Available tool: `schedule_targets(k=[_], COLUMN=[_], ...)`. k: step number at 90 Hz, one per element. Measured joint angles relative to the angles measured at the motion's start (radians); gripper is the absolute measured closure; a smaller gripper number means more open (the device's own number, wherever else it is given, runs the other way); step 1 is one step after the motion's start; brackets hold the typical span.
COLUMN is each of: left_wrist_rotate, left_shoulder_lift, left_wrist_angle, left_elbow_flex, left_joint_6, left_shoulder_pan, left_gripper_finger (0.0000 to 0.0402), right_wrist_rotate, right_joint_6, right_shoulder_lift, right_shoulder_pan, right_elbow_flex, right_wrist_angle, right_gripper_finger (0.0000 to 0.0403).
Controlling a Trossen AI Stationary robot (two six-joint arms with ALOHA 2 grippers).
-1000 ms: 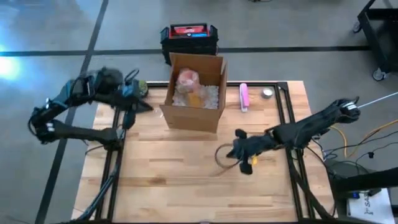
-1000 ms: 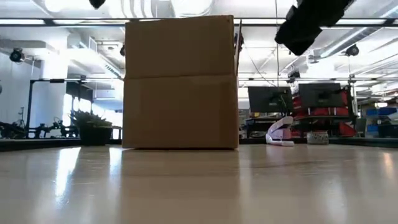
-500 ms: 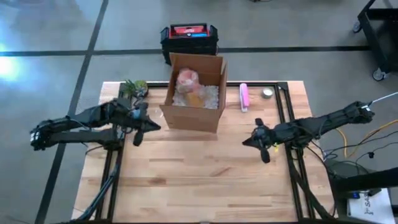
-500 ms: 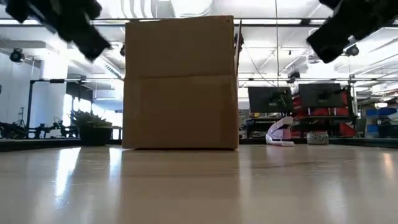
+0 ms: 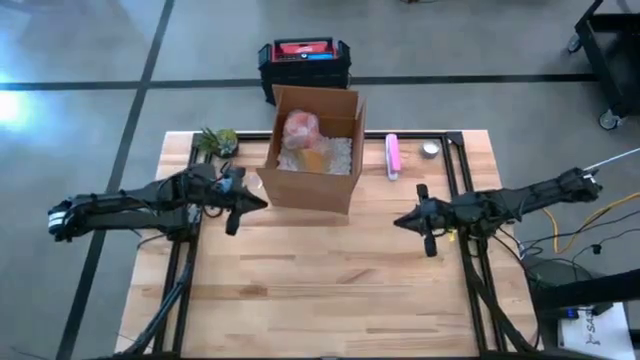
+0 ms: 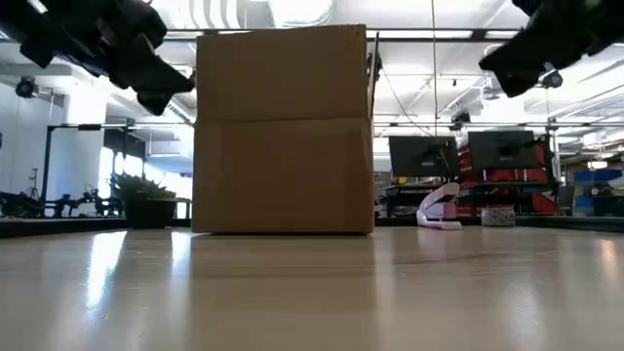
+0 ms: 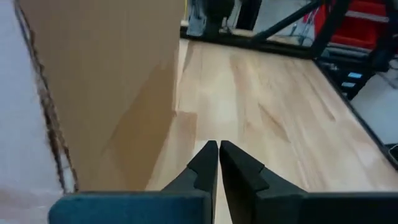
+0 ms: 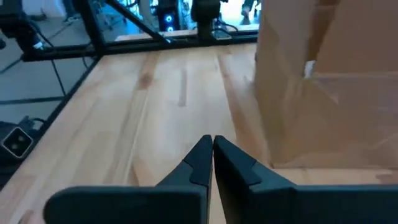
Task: Wrap mug
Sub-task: Return to Home Position
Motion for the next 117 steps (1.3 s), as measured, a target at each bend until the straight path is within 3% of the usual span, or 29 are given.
schedule_targets(k=[16,34,45,75,90,105,117], left_wrist_rotate=[0.007,0.032,0.055,0.068,0.069,0.098,0.101], left_shoulder_lift=[-0.049,-0.058,-0.057,-0.058,-0.058,-0.064,-0.069], left_wrist_angle=[0.109,0.212,0.211,0.224,0.258,0.276,0.275], left_elbow_flex=[-0.082,-0.132,-0.141,-0.142,-0.146,-0.148,-0.148], left_joint_6=[0.007,-0.034,-0.045,-0.051,-0.071,-0.071,-0.071], left_shoulder_pan=[0.01,0.012,0.012,0.012,0.012,0.012,0.012], left_gripper_finger=[0.0397,0.0399,0.0395,0.04,0.0395,0.0398,0.04], right_wrist_rotate=[0.009,0.028,-0.016,-0.055,-0.064,-0.228,-0.203], right_joint_6=[-0.022,-0.076,-0.122,-0.147,-0.137,-0.162,-0.167], right_shoulder_lift=[-0.205,-0.209,-0.268,-0.498,-0.491,-0.501,-0.5], right_shoulder_pan=[-0.045,-0.119,-0.167,-0.26,-0.262,-0.261,-0.262], right_elbow_flex=[-0.113,-0.161,-0.191,-0.294,-0.299,-0.302,-0.302], right_wrist_angle=[0.009,0.05,0.134,0.112,0.082,0.073,0.07], right_gripper_finger=[0.0403,0.0403,0.0403,0.0403,0.0403,0.0403,0.0403])
